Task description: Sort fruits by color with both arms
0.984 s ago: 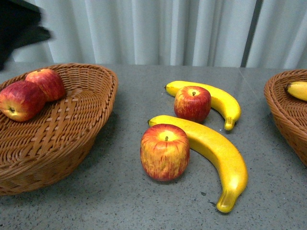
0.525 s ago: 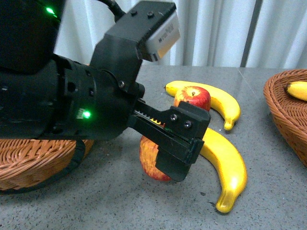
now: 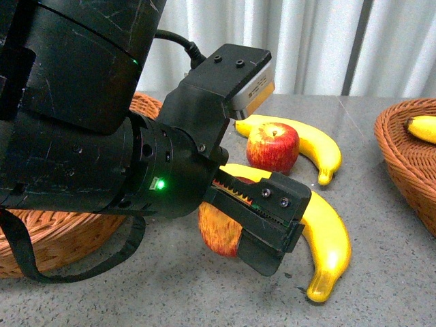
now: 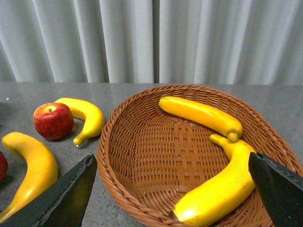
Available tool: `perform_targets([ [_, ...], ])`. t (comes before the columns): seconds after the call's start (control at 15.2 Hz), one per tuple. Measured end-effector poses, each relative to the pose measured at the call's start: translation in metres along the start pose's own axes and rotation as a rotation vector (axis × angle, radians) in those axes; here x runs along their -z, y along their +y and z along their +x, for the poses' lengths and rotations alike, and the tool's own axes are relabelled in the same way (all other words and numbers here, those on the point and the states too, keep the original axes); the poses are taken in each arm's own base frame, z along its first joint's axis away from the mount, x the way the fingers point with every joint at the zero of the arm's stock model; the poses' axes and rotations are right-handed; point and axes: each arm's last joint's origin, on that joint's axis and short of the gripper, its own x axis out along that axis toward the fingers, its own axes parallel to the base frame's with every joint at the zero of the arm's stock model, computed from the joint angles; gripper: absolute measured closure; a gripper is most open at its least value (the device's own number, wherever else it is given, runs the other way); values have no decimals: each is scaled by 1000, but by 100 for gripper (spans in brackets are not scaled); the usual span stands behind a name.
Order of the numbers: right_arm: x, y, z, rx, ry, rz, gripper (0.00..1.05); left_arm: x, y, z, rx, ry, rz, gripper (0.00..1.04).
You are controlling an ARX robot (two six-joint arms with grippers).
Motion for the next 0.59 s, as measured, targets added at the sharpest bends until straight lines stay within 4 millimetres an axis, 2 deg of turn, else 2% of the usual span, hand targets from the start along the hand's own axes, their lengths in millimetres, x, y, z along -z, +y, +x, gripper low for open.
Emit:
perform_targets([
  [0.26,0,0,0,0,0,0,7,8,-3,6,27,53,66,7],
  [0.46,0,0,0,0,0,0,7,8,-2,6,27,54,79,36],
  [0.59,0,0,0,0,0,0,7,6,0,3,23,44,74,41],
])
